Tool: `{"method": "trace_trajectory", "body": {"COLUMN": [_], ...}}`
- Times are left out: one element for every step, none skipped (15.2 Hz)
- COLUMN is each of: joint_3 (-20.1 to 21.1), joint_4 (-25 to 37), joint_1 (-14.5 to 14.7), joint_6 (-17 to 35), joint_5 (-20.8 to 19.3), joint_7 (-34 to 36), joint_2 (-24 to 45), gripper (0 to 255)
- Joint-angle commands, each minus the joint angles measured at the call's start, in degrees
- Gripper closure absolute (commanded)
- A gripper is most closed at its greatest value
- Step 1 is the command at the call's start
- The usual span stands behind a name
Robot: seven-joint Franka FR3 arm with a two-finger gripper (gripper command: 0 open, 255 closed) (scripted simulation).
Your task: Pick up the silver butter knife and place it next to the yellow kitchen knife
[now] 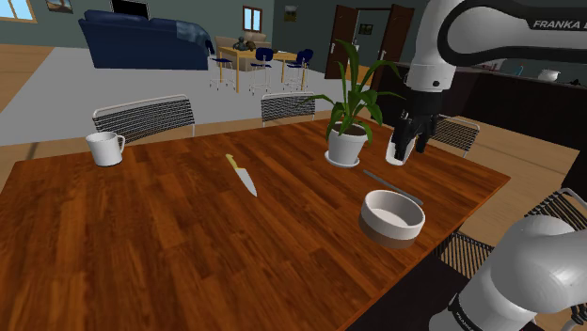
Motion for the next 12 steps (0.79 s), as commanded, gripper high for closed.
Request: {"method": "trace_trajectory", "body": {"joint_3": [0.0,-0.9,-1.8,-2.8,-3.7,-4.6,-5.5,-6.5,-7.4,-8.3,-9.3,-10.2], "joint_4": [0.0,-0.9,-1.7,-2.5,-3.2,-3.8,-4.3,-4.8,-5.2,-5.5,-5.8,-5.9], "joint_1": [0.0,-0.4,-0.7,-1.1,-1.5,-1.9,-2.3,-2.7,-3.1,-3.5,-3.9,-4.3], "joint_6": [0.0,1.3,2.6,4.0,5.4,6.8,8.2,9.6,11.0,12.5,14.0,15.4], "joint_5": [0.0,-0.7,-1.5,-2.2,-2.9,-3.7,-4.4,-5.0,-5.7,-6.3,-6.9,-7.5], "joint_7": [0.0,-1.1,-2.1,-3.2,-4.2,-5.2,-6.3,-7.3,-8.3,-9.2,-10.2,-11.2], "joint_2": [0.0,0.5,1.0,1.7,2.4,3.2,4.1,5.1,6.1,7.2,8.4,9.7], "gripper": [0,0,0,0,0,0,0,0,0,0,0,0]}}
